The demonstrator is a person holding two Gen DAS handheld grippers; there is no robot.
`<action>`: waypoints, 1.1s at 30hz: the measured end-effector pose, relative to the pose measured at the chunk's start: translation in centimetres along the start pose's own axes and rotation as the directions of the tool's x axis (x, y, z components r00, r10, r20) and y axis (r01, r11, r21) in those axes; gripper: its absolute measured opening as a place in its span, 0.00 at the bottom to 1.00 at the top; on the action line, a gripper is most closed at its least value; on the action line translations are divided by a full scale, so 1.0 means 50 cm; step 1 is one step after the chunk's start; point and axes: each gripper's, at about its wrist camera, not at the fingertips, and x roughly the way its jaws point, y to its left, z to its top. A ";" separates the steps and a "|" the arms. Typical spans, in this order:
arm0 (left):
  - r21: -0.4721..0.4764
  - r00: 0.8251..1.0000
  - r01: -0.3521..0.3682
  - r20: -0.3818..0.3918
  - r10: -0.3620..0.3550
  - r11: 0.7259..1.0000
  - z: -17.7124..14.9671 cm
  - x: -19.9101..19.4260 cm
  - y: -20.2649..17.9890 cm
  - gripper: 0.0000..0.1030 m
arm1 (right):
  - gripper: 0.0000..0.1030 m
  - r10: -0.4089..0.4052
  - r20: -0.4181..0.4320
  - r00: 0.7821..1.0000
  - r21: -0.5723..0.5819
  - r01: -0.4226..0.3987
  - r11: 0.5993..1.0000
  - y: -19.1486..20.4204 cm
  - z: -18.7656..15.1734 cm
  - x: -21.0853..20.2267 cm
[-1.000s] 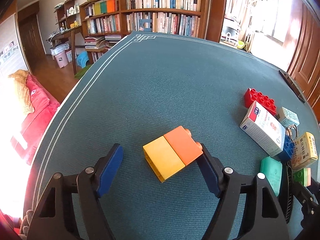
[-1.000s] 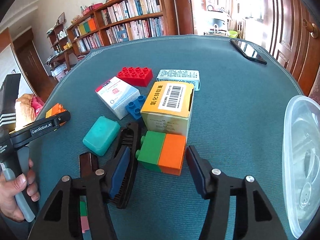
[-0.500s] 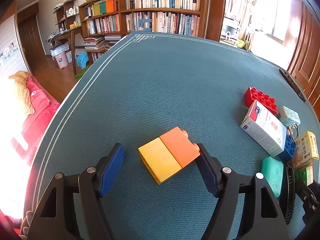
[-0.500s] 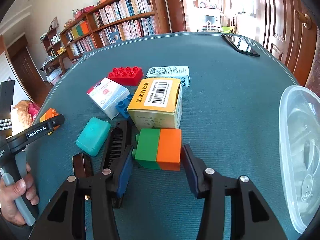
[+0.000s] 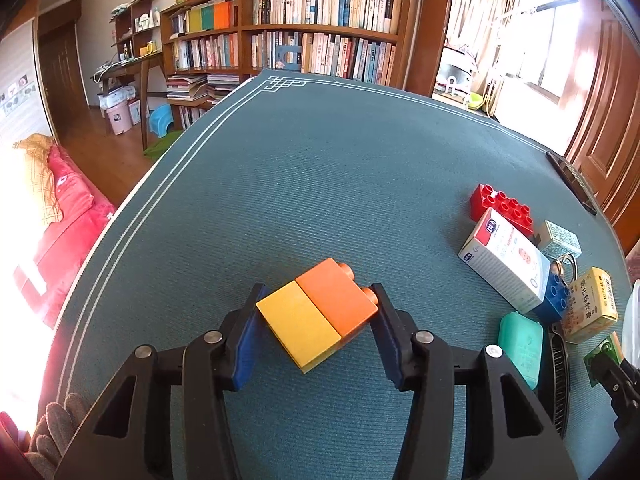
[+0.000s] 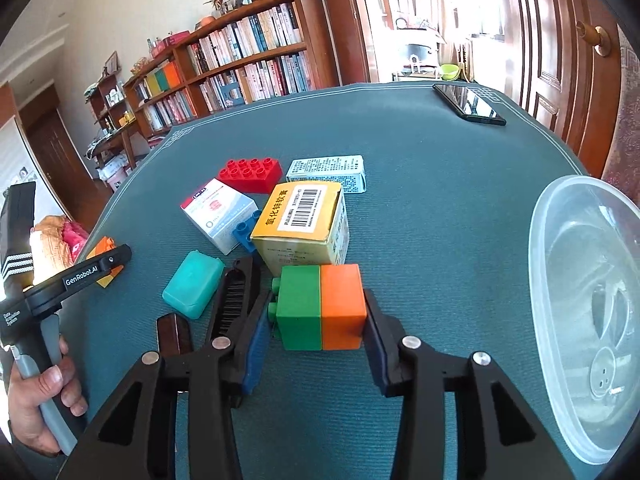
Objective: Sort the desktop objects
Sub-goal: 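Carry both blocks over the clear bowl and open both grippers to drop them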
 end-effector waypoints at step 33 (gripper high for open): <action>0.338 0.930 0.349 -0.009 -0.368 0.874 -0.048 -0.192 -0.456 0.52 | 0.46 -0.269 0.157 0.950 0.203 0.236 0.950 -0.283 -0.003 -0.209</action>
